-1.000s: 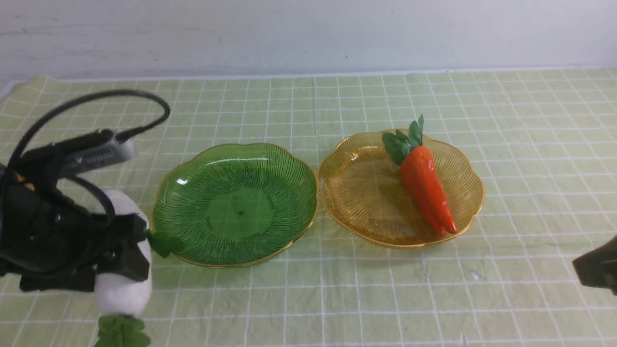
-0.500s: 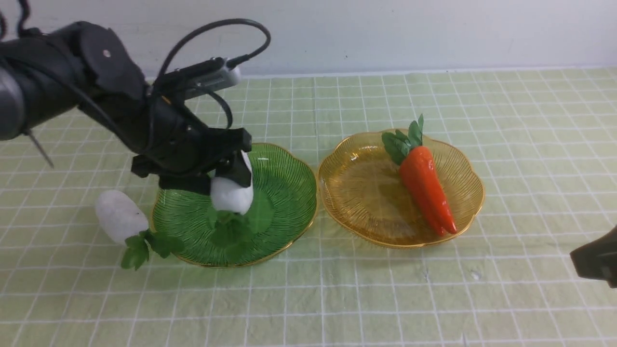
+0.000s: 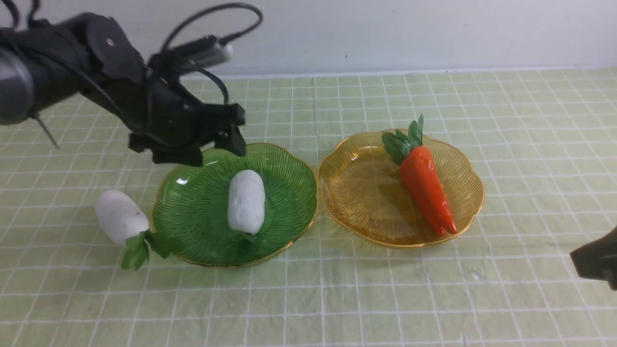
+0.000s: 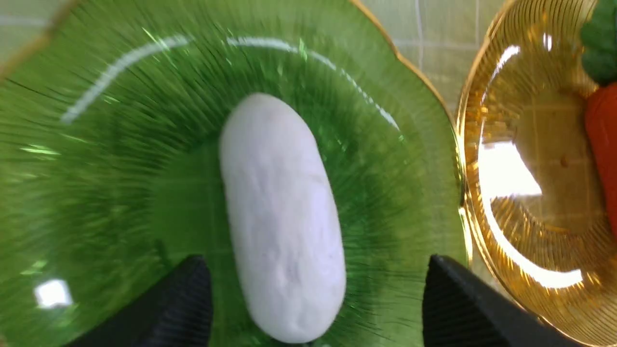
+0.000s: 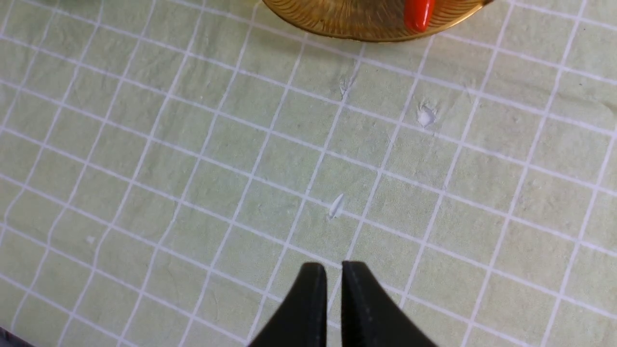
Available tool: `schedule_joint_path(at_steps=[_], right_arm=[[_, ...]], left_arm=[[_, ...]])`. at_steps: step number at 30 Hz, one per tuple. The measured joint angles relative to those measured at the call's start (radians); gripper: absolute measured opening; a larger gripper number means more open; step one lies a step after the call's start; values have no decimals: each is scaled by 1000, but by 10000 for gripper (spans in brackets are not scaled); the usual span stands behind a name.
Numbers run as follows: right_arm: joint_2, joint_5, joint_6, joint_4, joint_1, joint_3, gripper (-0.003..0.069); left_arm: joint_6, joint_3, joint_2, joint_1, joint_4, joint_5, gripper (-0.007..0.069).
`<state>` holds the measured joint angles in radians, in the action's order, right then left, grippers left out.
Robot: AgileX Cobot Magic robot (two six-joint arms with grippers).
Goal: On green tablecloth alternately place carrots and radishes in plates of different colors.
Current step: 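Pick up the white radish and place it in the left plate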
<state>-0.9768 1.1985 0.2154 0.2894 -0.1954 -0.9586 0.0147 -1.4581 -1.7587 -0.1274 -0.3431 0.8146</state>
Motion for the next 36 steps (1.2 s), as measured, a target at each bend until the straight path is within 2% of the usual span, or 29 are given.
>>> schedule_joint_path(at_steps=[4,8,11,21,23,30,36], right_arm=[[0,0,0,0,0,0,36],[0,0,0,0,0,0,36],[0,0,0,0,0,0,36],[0,0,0,0,0,0,36],[0,-1,0,0,0,0,36],[0,-7,1,0,0,0,36],[0,-12,1,0,0,0,36]], left_arm=[[55,-3,75,119,81,41,528],[189,-1,64,256,128,75,528],[221,-1,16,288,133,75,528],[236,1,-255,300,137,12,511],[229,1,-277,300,144,11,451],[186,-20,-255,300,188,59,439],[2,-136,-132,270,157,192,439]])
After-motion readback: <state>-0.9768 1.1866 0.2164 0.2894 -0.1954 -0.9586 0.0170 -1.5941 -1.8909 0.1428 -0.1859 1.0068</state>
